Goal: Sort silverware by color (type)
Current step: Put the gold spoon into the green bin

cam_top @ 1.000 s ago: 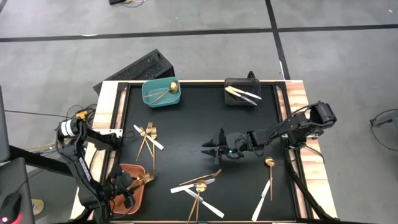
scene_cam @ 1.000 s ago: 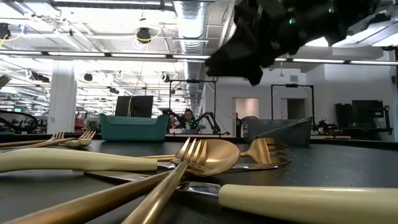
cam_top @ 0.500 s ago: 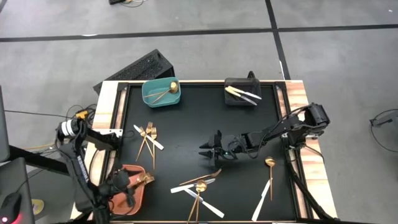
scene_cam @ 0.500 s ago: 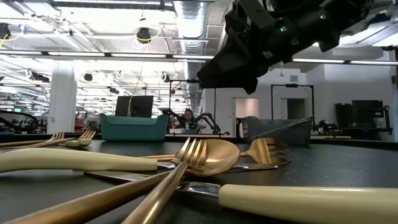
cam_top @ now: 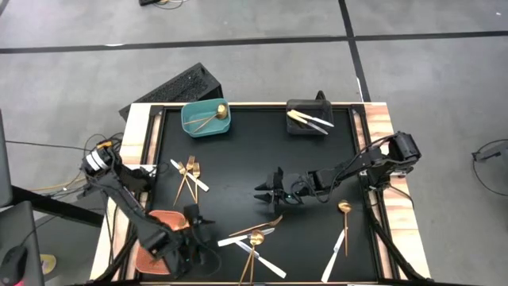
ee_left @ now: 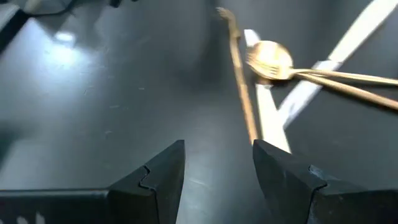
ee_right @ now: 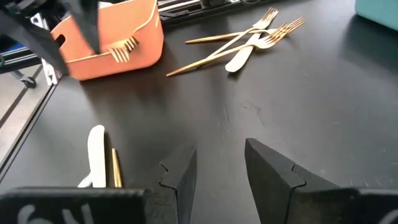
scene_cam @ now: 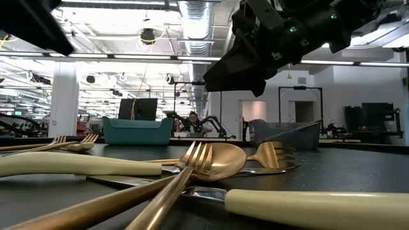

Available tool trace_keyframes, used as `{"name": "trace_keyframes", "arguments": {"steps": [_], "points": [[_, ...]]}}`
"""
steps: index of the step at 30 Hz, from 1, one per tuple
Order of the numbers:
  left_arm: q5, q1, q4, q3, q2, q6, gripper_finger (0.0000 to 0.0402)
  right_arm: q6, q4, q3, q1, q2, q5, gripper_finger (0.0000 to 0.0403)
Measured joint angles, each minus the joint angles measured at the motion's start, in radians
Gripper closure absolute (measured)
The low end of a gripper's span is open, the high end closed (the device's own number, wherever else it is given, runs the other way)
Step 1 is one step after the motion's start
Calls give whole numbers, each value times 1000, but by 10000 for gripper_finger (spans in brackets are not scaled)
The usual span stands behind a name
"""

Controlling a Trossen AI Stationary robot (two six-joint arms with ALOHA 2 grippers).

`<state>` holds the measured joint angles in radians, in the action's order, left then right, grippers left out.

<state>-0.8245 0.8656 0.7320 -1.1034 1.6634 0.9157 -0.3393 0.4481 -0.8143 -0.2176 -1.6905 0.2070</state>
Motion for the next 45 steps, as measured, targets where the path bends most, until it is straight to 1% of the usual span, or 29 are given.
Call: {"name": "trace_keyframes", "arguments": {"steps": [4,10,12,14,17,19,21,25,27,29,31,33,37,40,45], "points": [[-21,-70,50,0,0,-7,223,0,-11,0,-13,0,0,249],[-3,-215,95,0,0,-51,223,0,-52,0,-18,0,0,249],[-33,-260,142,0,-1,-58,223,-1,-60,0,-18,0,0,249],[-59,-304,203,0,-13,-43,223,-8,-70,0,-18,1,0,249],[-44,-371,296,1,-51,-1,223,-25,-92,0,-19,1,0,249],[-39,-410,309,32,-86,10,223,-27,-103,0,-19,1,2,249],[-19,-450,284,97,-135,13,223,-26,-113,0,-18,1,15,249],[81,-536,159,282,-263,52,223,-25,-129,0,-18,1,53,249],[134,-572,85,370,-329,120,223,-21,-138,0,-18,1,54,249],[201,-602,49,434,-390,241,223,-18,-140,0,-18,1,55,249],[273,-625,15,473,-430,352,223,-18,-153,0,-17,1,55,249],[313,-635,-3,492,-450,377,223,-15,-154,0,-9,1,54,249],[320,-638,-31,497,-447,276,223,-19,-151,0,10,1,55,249],[311,-638,-82,498,-439,226,223,-40,-148,0,20,1,55,249],[239,-637,-158,498,-433,163,223,-48,-164,0,23,1,54,249]]}}
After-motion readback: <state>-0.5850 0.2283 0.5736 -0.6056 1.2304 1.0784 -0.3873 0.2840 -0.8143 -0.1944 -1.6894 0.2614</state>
